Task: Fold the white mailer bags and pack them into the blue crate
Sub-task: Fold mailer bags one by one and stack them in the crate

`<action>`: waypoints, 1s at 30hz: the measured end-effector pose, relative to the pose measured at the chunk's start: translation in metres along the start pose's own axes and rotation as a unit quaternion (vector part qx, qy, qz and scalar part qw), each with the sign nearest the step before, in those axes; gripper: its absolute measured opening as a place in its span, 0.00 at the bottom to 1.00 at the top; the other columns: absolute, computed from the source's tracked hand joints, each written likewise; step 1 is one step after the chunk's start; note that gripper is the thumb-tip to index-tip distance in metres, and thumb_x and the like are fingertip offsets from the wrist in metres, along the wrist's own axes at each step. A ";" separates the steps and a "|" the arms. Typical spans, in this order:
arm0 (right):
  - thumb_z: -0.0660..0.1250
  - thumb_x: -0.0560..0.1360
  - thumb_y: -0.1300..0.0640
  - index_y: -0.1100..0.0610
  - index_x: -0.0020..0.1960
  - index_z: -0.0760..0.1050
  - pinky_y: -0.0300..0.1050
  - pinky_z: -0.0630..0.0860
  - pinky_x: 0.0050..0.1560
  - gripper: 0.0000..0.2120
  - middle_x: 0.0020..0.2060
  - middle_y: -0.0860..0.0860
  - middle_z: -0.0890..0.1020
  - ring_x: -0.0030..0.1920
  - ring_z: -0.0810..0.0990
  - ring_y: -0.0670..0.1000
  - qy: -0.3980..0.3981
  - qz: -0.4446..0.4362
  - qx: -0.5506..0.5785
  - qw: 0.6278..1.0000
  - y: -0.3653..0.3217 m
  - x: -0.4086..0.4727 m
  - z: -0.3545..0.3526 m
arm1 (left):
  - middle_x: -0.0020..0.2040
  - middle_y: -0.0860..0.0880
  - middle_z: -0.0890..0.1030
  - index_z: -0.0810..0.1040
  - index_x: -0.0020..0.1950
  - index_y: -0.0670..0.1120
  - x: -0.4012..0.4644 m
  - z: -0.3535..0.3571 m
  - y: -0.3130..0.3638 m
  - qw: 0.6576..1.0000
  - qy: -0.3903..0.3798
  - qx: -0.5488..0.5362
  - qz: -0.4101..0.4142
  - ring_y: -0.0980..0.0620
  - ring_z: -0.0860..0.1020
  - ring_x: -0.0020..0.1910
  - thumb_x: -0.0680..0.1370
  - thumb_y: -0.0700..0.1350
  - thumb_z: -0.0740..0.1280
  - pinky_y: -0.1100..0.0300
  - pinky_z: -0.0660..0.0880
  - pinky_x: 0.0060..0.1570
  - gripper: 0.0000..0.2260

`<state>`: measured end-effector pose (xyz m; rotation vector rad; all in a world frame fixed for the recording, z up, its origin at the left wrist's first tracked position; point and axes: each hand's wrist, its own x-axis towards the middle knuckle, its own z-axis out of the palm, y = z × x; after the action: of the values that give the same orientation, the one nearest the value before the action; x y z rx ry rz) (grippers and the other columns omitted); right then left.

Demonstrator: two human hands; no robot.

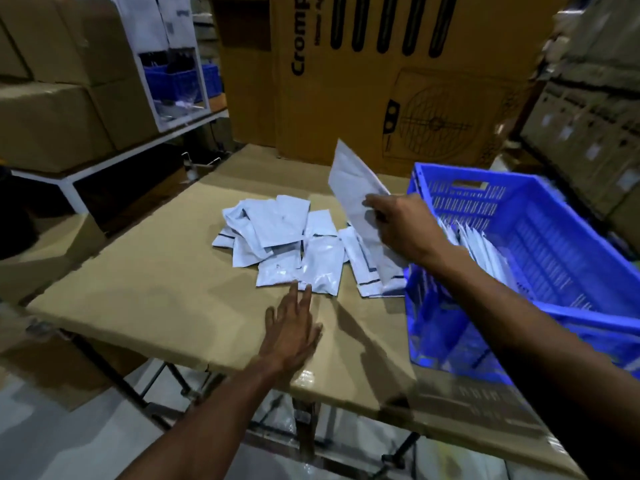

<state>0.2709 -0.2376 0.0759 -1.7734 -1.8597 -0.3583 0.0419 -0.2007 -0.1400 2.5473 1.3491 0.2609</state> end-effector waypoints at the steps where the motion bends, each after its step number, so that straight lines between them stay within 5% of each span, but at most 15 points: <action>1: 0.65 0.72 0.65 0.56 0.61 0.81 0.58 0.81 0.46 0.18 0.47 0.65 0.84 0.45 0.83 0.66 0.011 0.017 0.001 1.000 0.008 0.002 -0.010 | 0.83 0.46 0.38 0.37 0.82 0.52 0.003 0.003 0.006 1.000 -0.002 0.014 0.010 0.45 0.48 0.81 0.81 0.65 0.47 0.38 0.55 0.74 0.35; 9: 0.65 0.76 0.65 0.60 0.61 0.81 0.58 0.77 0.54 0.14 0.49 0.61 0.84 0.50 0.82 0.62 0.045 0.114 -0.017 0.992 0.063 -0.004 -0.076 | 0.82 0.46 0.38 0.46 0.83 0.50 0.027 0.022 0.045 0.996 -0.015 0.049 0.080 0.43 0.44 0.82 0.76 0.66 0.40 0.39 0.58 0.73 0.38; 16: 0.65 0.68 0.63 0.58 0.58 0.82 0.57 0.80 0.48 0.19 0.45 0.64 0.84 0.47 0.83 0.65 0.066 0.185 -0.068 0.978 0.121 -0.027 -0.090 | 0.83 0.47 0.42 0.44 0.83 0.51 0.049 0.037 0.074 0.995 -0.020 0.044 0.087 0.45 0.43 0.82 0.76 0.66 0.41 0.38 0.54 0.74 0.38; 20: 0.66 0.69 0.64 0.57 0.55 0.79 0.57 0.79 0.44 0.15 0.44 0.65 0.82 0.47 0.81 0.67 -0.028 0.204 -0.193 0.959 0.157 -0.051 -0.084 | 0.83 0.47 0.45 0.47 0.83 0.52 0.054 0.043 0.086 0.998 -0.008 0.022 0.064 0.42 0.46 0.81 0.80 0.62 0.51 0.37 0.53 0.74 0.33; 24: 0.64 0.72 0.66 0.60 0.53 0.75 0.54 0.73 0.38 0.10 0.53 0.61 0.78 0.49 0.81 0.66 -0.178 0.200 -0.275 0.923 0.185 -0.082 -0.062 | 0.83 0.46 0.47 0.50 0.82 0.51 0.053 0.045 0.089 0.998 0.011 0.046 0.049 0.42 0.49 0.81 0.80 0.62 0.51 0.37 0.54 0.74 0.33; 30: 0.64 0.73 0.63 0.63 0.57 0.77 0.53 0.79 0.53 0.13 0.58 0.63 0.78 0.57 0.80 0.63 -0.377 0.211 -0.233 0.871 0.217 -0.090 -0.032 | 0.83 0.47 0.49 0.51 0.82 0.51 0.055 0.048 0.088 0.998 0.007 0.051 0.040 0.44 0.49 0.81 0.79 0.62 0.50 0.38 0.53 0.75 0.33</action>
<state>0.4890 -0.3082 0.0155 -2.8972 -1.8577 0.1006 0.1547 -0.2092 -0.1568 2.6924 1.2987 0.2300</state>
